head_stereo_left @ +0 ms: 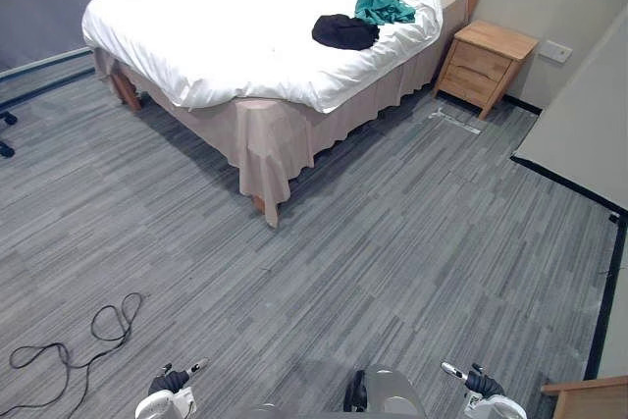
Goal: Tidy the bed and pick cloth on bed and put in laundry
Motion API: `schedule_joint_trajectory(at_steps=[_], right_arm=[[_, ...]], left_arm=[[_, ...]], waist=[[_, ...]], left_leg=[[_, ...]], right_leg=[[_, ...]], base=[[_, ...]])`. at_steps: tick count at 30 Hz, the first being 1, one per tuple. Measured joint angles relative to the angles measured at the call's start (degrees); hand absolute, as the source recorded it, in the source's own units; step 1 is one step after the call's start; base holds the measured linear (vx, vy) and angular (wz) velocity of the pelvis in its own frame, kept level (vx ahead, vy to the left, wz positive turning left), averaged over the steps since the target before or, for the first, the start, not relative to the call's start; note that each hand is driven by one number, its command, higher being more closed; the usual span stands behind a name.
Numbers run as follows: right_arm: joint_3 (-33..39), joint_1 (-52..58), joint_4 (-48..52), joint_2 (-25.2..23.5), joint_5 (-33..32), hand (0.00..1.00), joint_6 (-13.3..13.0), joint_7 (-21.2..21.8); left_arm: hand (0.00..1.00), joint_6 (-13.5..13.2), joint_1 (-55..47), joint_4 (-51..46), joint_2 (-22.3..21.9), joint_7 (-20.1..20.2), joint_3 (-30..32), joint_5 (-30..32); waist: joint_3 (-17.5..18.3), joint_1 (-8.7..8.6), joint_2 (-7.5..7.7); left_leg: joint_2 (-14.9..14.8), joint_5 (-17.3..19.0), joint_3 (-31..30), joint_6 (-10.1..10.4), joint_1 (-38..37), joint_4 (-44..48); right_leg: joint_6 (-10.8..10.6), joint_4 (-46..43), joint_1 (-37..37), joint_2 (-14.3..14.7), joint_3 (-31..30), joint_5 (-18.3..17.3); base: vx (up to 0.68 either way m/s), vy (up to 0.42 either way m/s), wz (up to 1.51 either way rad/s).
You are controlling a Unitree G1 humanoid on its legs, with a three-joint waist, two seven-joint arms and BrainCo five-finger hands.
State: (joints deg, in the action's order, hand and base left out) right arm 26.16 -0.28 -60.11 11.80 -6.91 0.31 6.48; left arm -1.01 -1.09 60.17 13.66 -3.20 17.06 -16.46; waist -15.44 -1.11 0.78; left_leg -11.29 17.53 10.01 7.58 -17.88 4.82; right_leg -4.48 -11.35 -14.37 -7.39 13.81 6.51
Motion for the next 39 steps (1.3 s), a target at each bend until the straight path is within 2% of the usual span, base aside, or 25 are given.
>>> schedule_joint_trajectory(at_steps=[2, 3, 5, 6, 8, 10, 13, 14, 15, 17, 19, 20, 21, 22, 23, 25, 28, 30, 32, 34, 35, 36, 37, 38, 39], right_arm=[[0.32, 0.02, -0.05, 0.15, 0.29, 0.00, -0.13, 0.11], [0.63, -0.79, -0.70, -0.30, 0.32, 0.00, -0.18, 0.04], [0.56, -1.64, -1.13, -0.33, 1.03, 0.00, -0.24, 0.11], [-0.36, -1.26, -1.34, 0.02, 2.36, 0.00, -1.23, 0.21], [-2.83, -1.76, -1.44, 0.32, 2.46, 0.00, -1.66, 0.17], [-4.71, -2.06, -1.58, 0.44, 2.47, 0.00, -1.91, 0.30], [-4.78, -3.70, -1.10, 1.10, 2.53, 0.00, -2.02, 0.44], [-4.57, -3.71, -0.24, 1.26, 2.60, 0.00, -2.01, 0.73], [-4.36, -3.00, 2.02, 1.49, 3.02, 0.00, -2.01, 1.12], [-3.95, -2.01, 4.27, 2.70, 3.28, 0.00, -1.95, 1.24], [-3.92, -1.83, 4.68, 3.90, 3.26, 0.00, -1.97, 1.24], [-3.85, -2.08, 4.46, 4.16, 3.27, 0.00, -1.99, 1.31], [-3.63, -2.72, 4.39, 4.24, 3.46, 0.00, -2.17, 1.42], [-3.65, -3.21, 4.18, 4.06, 3.60, 0.00, -2.35, 1.62], [-3.72, -3.84, 3.37, 3.50, 4.33, 0.00, -2.43, 1.98], [-3.81, -3.04, 2.68, 2.55, 4.64, 0.00, -2.39, 2.14], [-3.89, -2.77, 3.17, 2.54, 3.11, 0.00, -2.48, 1.29], [-3.76, -2.24, 3.22, 2.42, -0.28, 0.00, -1.64, 0.29], [-3.66, -2.34, 3.21, 1.14, -2.86, 0.00, -0.88, -0.48], [-3.65, -1.10, 3.23, -0.43, -3.24, 0.00, -0.44, -0.42], [-3.63, 0.10, 3.27, -1.26, -3.22, 0.00, -0.29, -0.26], [-3.26, 2.70, 3.24, -2.61, -3.22, 0.00, 0.20, 0.25], [-2.47, 2.43, 2.85, -1.88, -3.21, 0.00, 0.53, 0.24], [-1.73, 2.01, 4.18, -1.35, -3.53, 0.00, 0.58, 0.34], [-1.61, 1.07, 4.53, 0.23, -4.43, 0.00, 0.91, 0.58]], left_arm=[[0.00, -0.62, 0.67, 1.14, -1.24, 0.15, -0.03, 0.02], [0.00, -1.34, 0.86, 1.21, -1.42, 0.14, -0.01, -0.10], [0.00, -1.41, 0.49, 1.18, -2.30, 0.21, -0.01, -0.72], [0.00, -1.64, 0.02, 1.06, -3.11, 0.54, -0.06, -1.34], [0.00, -2.06, -1.18, 0.96, -3.61, 1.15, -0.09, -2.07], [0.00, -2.13, -3.08, -0.14, -4.00, 1.20, -0.13, -2.35], [0.00, -2.60, -6.08, -2.02, -5.64, 1.13, -0.15, -4.12], [0.00, -2.58, -6.65, -2.28, -6.11, 1.11, -0.18, -4.35], [0.00, -2.48, -6.86, -2.31, -6.52, 1.04, -0.22, -5.26], [0.00, -2.02, -6.27, -2.44, -6.64, 0.90, -0.71, -6.01], [0.00, -1.30, -5.48, -2.55, -6.78, 0.71, -0.77, -6.20], [0.00, -0.35, -4.72, -2.06, -6.42, -0.03, -1.52, -6.15], [0.00, 0.42, -3.48, -1.00, -6.73, -0.48, -2.27, -6.06], [0.00, 0.81, -3.00, -0.93, -6.86, -0.54, -2.71, -6.01], [0.00, 0.94, -2.31, -0.96, -6.69, -0.66, -3.37, -5.64], [0.00, 0.91, -2.10, -1.04, -6.13, -0.85, -4.80, -5.23], [0.00, 0.74, -1.80, -2.55, -5.38, -1.00, -6.97, -4.86], [0.00, 0.86, -0.91, -3.74, -4.93, -0.42, -7.16, -3.72], [0.00, 1.83, -1.58, -3.72, -3.34, -0.35, -6.55, -2.83], [0.00, 1.88, -4.52, -4.11, -3.33, -0.39, -3.03, -2.83], [0.00, 1.87, -5.60, -5.04, -2.83, -0.38, -1.78, -2.80], [0.00, 1.64, -7.03, -6.51, -1.12, -0.17, -0.35, -2.79], [0.00, 1.68, -6.47, -5.66, -2.82, -0.47, 0.43, -2.80], [0.00, 1.65, -7.40, -6.24, -4.13, 0.03, 0.62, -2.88], [0.00, 1.40, -7.10, -6.45, -5.76, 0.23, 0.59, -3.02]], waist=[[0.30, -0.36, -2.27], [0.20, -0.21, -2.10], [0.44, -0.15, -2.90], [0.47, -0.14, -3.89], [0.14, 0.38, -4.66], [-0.66, 0.99, -3.60], [-1.55, 3.18, -3.49], [-1.54, 3.42, -3.59], [-1.32, 3.37, -3.87], [-0.98, 2.40, -4.13], [-0.14, 1.65, -3.40], [1.50, 1.61, -1.55], [1.41, 1.50, -0.71], [1.36, 1.18, -0.72], [1.28, 0.88, -0.73], [0.83, 1.28, -0.87], [0.61, 0.91, -2.57], [0.87, 1.13, -1.64], [0.74, 1.62, 0.35], [0.80, 1.62, 1.45], [1.81, 1.51, 3.22], [3.27, 2.49, 6.60], [2.78, 3.09, 3.77], [3.64, 2.71, 1.80], [3.74, 2.05, -1.48]], left_leg=[[-2.25, -0.19, -1.14, -4.70, -0.73, 1.83], [-3.13, -3.05, -1.67, -1.93, 1.84, 8.44], [-5.32, -8.27, -3.46, -0.18, 6.39, 20.37], [-8.40, -14.56, -4.64, 0.12, 12.17, 34.86], [-9.10, -11.37, -5.20, 0.15, 19.12, 50.59], [-5.96, -7.07, -3.87, 0.03, 25.11, 53.87], [-1.06, -5.04, 4.38, -1.42, 29.90, 36.69], [-0.54, -6.24, 8.94, -2.84, 29.94, 29.22], [-0.36, -10.22, 19.09, -5.66, 29.60, 19.05], [0.70, -11.85, 31.53, -9.80, 28.66, 11.99], [2.25, -10.90, 32.23, -14.02, 28.78, 11.62], [4.43, -11.25, 32.88, -17.09, 28.68, 12.58], [6.76, -10.46, 30.88, -17.60, 27.81, 11.75], [7.58, -10.09, 29.21, -17.67, 27.24, 11.13], [8.27, -9.44, 26.13, -17.01, 25.39, 10.53], [8.74, -9.02, 21.03, -16.09, 19.68, 8.57], [8.21, -9.94, 11.50, -13.07, 12.17, 2.05], [7.88, -10.42, 6.24, -11.02, 11.15, -0.19], [7.62, -9.38, 3.07, -8.18, 10.48, -0.44], [6.21, -6.82, 2.59, -4.36, 8.24, 1.60], [5.88, -5.14, 3.27, -2.56, 8.14, 3.07], [6.05, -2.86, 3.84, -0.08, 7.64, 5.22], [3.30, -1.91, 3.87, 0.93, 7.07, 6.77], [-0.34, -2.13, 6.80, 2.27, 7.87, 7.70], [-2.65, -2.63, 7.86, 3.93, 6.20, 6.15]], right_leg=[[3.16, -8.07, -2.91, 1.96, 0.99, -6.80], [5.68, -10.05, -3.15, 2.62, 1.25, -8.64], [6.43, -8.94, 0.09, 4.59, 1.53, -10.50], [7.42, -5.13, 5.49, 7.30, 1.87, -11.90], [8.25, -0.90, 11.62, 9.63, 1.07, -12.38], [10.24, 2.29, 17.21, 10.28, -0.13, -12.94], [10.22, 5.26, 23.21, 10.24, -1.64, -13.74], [9.83, 6.10, 24.67, 10.20, -1.58, -14.28], [8.97, 7.66, 26.89, 10.15, -0.56, -15.39], [6.50, 8.91, 30.63, 10.02, 3.19, -18.26], [4.85, 5.37, 30.54, 8.52, 5.89, -22.84], [1.16, -5.03, 28.18, 4.99, 7.98, -28.24], [-2.43, -19.88, 22.65, 0.69, 9.48, -28.08], [-4.36, -28.09, 18.79, -1.54, 9.50, -26.65], [-3.91, -34.86, 16.37, -3.37, 10.19, -27.15], [-3.58, -35.88, 16.37, -5.22, 11.85, -27.62], [-4.24, -22.97, 13.27, -3.48, 7.05, -26.55], [-5.64, -8.39, 9.40, -2.87, 1.13, -20.84], [-8.13, 2.01, 4.23, -4.33, -5.27, -12.95], [-4.71, 3.18, 4.51, -4.25, -6.40, -7.54], [-2.95, 3.83, 6.07, -4.29, -6.57, -4.75], [-1.98, 4.65, 8.33, -4.55, -7.75, -0.96], [-1.33, 3.51, 9.01, -2.12, -6.34, -1.85], [-0.36, 4.05, 9.25, 0.11, -5.39, -1.99], [0.61, 4.40, 10.13, 2.57, -4.53, -3.55]], base=[[0.40, -0.315, 0.05], [0.48, -0.355, -0.14], [0.51, -0.368, -0.16], [0.47, -0.232, -0.04], [0.47, -0.167, -0.05], [0.42, -0.125, -0.20], [0.41, -0.039, -0.48], [0.43, 0.044, -0.12], [0.45, 0.063, 0.18], [0.50, 0.121, 0.82], [0.52, 0.157, 0.87], [0.64, 0.199, 0.80], [0.63, 0.202, 0.86], [0.51, 0.167, 1.10], [0.43, 0.107, 1.28], [0.52, 0.029, 1.29], [0.44, -0.159, 1.47], [0.35, -0.223, 1.50], [0.39, -0.328, 0.98], [0.40, -0.366, 0.76], [0.48, -0.466, 0.91], [0.49, -0.495, 0.64], [0.42, -0.437, 0.25], [0.35, -0.331, 0.00], [0.32, -0.261, 0.00]])
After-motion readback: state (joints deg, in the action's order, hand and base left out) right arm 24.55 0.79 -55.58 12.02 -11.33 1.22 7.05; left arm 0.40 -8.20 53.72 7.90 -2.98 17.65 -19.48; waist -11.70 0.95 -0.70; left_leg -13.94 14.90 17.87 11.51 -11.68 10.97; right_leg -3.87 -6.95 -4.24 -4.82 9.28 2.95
